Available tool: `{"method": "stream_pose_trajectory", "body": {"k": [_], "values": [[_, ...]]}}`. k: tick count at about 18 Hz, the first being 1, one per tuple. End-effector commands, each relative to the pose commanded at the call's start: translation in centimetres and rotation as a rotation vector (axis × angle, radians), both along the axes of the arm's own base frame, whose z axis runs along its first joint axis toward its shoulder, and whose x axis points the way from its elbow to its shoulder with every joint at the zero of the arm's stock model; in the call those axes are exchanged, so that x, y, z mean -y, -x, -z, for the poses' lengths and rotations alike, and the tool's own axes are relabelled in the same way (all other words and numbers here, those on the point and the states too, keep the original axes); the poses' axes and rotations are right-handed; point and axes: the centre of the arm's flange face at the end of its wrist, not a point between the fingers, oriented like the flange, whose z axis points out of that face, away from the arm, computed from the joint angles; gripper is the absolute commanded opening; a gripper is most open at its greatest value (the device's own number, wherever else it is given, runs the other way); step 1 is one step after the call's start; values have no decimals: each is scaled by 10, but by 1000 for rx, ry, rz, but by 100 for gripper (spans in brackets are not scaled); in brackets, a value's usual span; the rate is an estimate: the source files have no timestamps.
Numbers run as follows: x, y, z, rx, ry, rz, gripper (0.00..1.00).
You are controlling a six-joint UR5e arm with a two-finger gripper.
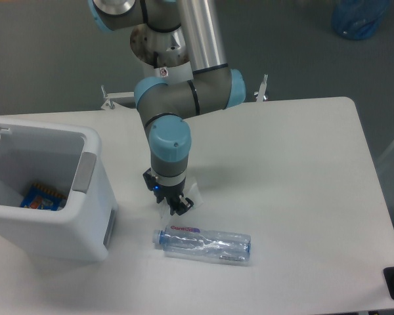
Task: Place the trash in the trash can
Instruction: 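Lower the gripper onto the white tissue and close on it, then lift the tissue and carry it over the white trash bin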
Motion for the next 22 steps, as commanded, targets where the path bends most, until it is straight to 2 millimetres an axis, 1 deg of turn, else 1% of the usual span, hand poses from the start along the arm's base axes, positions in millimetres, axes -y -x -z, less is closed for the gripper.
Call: {"method": "stream_pose_trajectory", "body": {"k": [2, 4, 5, 7, 8, 10, 12, 13, 15, 19, 21, 22], "values": [[2, 1, -11, -3, -5, -5, 0], [6, 5, -13, 1, -1, -12, 0], [6, 6, -17, -1, -8, -14, 0], [8, 6, -39, -25, -38, -18, 0], [8, 5, -47, -32, -50, -20, 0], [6, 6, -70, -41, -102, -34, 0], [9, 12, -93, -35, -166, -54, 0], [7, 12, -105, -20, -206, -74, 0], [-2, 18, -128, 31, -298, -141, 0], [-26, 21, -183, 195, -505, -255, 0], [-36, 22, -212, 275, -593, -295, 0], [-37, 26, -225, 305, -625, -319, 0]]}}
